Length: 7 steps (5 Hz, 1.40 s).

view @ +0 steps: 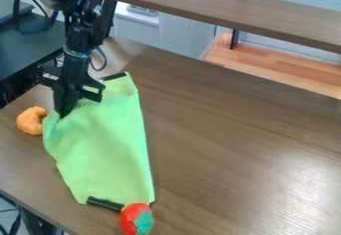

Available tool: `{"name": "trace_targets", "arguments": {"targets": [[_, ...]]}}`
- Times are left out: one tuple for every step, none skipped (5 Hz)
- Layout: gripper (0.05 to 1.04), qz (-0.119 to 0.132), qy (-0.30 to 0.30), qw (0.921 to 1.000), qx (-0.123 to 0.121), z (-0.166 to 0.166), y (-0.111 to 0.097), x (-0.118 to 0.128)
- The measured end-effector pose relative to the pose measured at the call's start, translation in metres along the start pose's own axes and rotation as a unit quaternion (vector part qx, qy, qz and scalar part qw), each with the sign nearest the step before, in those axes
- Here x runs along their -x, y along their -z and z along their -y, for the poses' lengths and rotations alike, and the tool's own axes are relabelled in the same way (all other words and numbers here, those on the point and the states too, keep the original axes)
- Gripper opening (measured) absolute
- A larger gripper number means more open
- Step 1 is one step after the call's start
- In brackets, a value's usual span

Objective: Moove the cloth to the center of the table

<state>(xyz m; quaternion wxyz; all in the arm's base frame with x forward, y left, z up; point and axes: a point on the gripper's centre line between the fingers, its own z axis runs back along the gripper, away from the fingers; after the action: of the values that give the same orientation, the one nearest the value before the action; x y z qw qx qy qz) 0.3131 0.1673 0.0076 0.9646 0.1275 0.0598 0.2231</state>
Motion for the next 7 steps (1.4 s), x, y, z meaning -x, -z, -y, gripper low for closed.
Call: {"name": "trace_targets", "arguments": {"targets": [[0.056,0.0,0.004,1.0,0.001,0.001,0.003,0.002],[0.063,-0.001,-0.001,1.0,0.001,0.001,0.003,0.002],[0.196,-0.005,-0.004,1.0,-0.005,-0.001,0.003,0.003],[0.431,-0.008,-0.009,0.9998,-0.013,-0.004,0.002,0.004],[0.714,-0.01,-0.009,0.9996,-0.024,-0.006,0.006,0.001],[0.971,-0.012,-0.008,0.9993,-0.033,-0.008,0.006,-0.001],[0.994,-0.017,-0.006,0.999,-0.04,-0.01,0.008,-0.002]]}}
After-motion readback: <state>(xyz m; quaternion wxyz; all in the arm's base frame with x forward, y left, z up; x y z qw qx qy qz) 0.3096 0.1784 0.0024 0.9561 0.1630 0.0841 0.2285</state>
